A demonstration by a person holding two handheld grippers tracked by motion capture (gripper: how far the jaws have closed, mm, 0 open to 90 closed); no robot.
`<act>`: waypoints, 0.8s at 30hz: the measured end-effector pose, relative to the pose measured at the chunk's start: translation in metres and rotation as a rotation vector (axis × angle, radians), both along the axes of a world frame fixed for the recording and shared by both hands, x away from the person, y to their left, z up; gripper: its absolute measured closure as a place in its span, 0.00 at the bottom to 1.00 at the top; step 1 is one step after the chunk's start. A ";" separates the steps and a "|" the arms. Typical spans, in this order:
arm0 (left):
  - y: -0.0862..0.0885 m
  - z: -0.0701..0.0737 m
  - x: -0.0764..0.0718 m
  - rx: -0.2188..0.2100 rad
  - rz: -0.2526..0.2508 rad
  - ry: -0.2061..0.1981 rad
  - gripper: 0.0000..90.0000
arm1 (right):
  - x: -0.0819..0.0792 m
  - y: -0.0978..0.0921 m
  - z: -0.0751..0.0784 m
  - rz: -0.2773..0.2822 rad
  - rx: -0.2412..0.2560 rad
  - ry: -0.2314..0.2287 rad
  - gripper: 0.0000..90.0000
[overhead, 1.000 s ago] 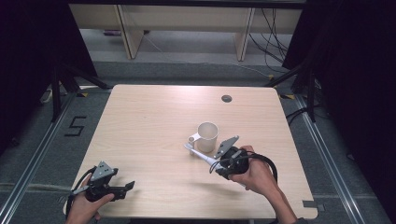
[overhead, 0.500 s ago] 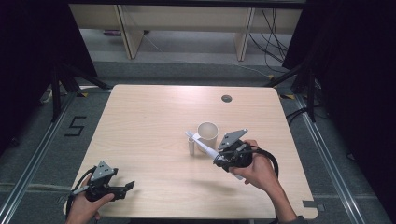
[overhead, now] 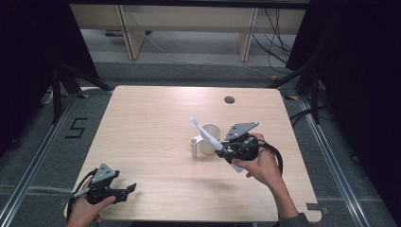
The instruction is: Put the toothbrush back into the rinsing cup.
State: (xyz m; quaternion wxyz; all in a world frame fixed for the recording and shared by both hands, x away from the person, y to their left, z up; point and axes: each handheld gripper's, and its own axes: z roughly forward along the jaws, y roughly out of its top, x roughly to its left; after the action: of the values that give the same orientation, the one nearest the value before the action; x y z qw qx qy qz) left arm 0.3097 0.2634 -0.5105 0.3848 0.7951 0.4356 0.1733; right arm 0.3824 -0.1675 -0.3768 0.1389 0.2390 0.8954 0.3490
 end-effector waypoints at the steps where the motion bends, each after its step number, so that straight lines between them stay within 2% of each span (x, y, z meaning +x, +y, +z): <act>1: 0.000 0.000 0.000 0.003 -0.001 0.006 0.16 | 0.001 -0.001 0.001 -0.005 -0.001 -0.003 0.74; 2: 0.000 0.000 0.000 -0.004 0.007 0.001 0.16 | 0.002 -0.001 0.002 -0.007 0.008 0.005 0.74; 3: -0.001 -0.001 0.000 -0.006 0.013 -0.004 0.16 | 0.003 -0.001 0.002 -0.004 0.019 -0.011 0.74; 6: 0.000 0.000 0.000 -0.002 -0.005 -0.002 0.16 | 0.005 -0.001 0.005 -0.019 0.031 -0.001 0.74; 7: 0.000 0.000 0.000 -0.002 -0.001 0.000 0.16 | 0.007 0.000 0.007 -0.027 0.049 -0.021 0.74; 8: 0.000 0.000 0.000 0.001 -0.003 0.006 0.16 | 0.008 -0.001 0.009 -0.032 0.057 -0.009 0.74; 11: 0.000 0.000 0.000 0.002 -0.003 0.007 0.16 | 0.013 0.000 0.012 -0.032 0.080 -0.025 0.74; 14: 0.000 -0.001 0.000 -0.003 -0.005 -0.002 0.16 | 0.015 0.000 0.013 -0.032 0.093 -0.027 0.74; 16: 0.000 -0.001 0.000 -0.006 -0.005 -0.004 0.16 | 0.019 0.001 0.013 -0.043 0.109 -0.052 0.74; 18: 0.000 -0.001 0.000 -0.005 -0.005 -0.003 0.16 | 0.019 0.001 0.014 -0.049 0.118 -0.037 0.74; 24: 0.000 -0.001 0.000 -0.003 -0.003 -0.004 0.16 | 0.028 0.002 0.013 -0.060 0.159 -0.053 0.74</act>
State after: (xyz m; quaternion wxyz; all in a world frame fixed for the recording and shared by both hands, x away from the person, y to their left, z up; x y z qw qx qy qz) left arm 0.3100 0.2633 -0.5117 0.3871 0.7948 0.4340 0.1735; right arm 0.4107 -0.1654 -0.3640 0.1536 0.2666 0.8533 0.4210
